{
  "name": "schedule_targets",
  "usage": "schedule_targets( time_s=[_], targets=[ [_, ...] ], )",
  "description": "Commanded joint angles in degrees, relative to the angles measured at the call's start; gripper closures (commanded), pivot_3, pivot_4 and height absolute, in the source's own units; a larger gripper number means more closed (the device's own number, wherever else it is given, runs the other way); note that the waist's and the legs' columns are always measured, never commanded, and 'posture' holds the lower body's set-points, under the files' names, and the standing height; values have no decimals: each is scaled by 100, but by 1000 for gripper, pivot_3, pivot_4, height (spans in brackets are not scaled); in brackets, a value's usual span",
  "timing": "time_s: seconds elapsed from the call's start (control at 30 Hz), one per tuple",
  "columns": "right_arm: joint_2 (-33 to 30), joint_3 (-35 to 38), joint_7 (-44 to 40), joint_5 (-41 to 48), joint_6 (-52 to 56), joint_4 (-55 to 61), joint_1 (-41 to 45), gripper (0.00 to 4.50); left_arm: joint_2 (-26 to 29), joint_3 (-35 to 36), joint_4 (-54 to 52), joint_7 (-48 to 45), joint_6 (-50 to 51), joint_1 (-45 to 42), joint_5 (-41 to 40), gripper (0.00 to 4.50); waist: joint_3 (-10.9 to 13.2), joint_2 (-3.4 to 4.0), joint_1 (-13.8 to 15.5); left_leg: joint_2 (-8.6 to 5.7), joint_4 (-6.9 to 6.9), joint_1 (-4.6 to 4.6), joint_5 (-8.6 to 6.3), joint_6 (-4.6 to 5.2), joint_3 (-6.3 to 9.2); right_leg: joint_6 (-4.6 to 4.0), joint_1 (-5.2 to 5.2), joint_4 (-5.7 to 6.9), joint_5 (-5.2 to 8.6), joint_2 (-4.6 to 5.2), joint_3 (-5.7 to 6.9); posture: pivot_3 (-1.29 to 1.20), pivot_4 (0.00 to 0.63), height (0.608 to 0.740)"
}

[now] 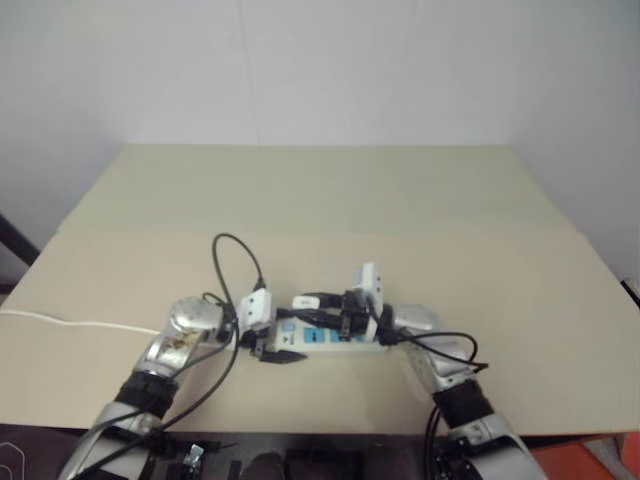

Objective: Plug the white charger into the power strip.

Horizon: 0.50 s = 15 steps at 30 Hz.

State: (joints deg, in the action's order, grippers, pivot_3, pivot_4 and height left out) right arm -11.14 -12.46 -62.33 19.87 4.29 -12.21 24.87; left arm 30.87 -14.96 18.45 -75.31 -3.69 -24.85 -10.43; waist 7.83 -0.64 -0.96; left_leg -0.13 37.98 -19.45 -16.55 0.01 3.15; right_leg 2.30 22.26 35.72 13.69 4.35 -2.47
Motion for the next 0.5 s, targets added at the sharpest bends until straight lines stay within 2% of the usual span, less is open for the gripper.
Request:
schedule_targets(
  time_s=[0.03,0.5],
  targets=[
    [-115,15,-123,-107,-230,-94,-25,3363,13,-164,10,8,38,123,218,1187,0,0,0,0,0,2,0,0,0,0,-2,0,0,0,0,0,150,740],
    [-297,-47,-209,-470,-848,-1151,62,3363,66,-163,-32,-19,63,156,201,1187,-1,0,2,0,0,14,0,0,-3,-1,-11,-1,2,1,-4,0,150,740]
  ],
)
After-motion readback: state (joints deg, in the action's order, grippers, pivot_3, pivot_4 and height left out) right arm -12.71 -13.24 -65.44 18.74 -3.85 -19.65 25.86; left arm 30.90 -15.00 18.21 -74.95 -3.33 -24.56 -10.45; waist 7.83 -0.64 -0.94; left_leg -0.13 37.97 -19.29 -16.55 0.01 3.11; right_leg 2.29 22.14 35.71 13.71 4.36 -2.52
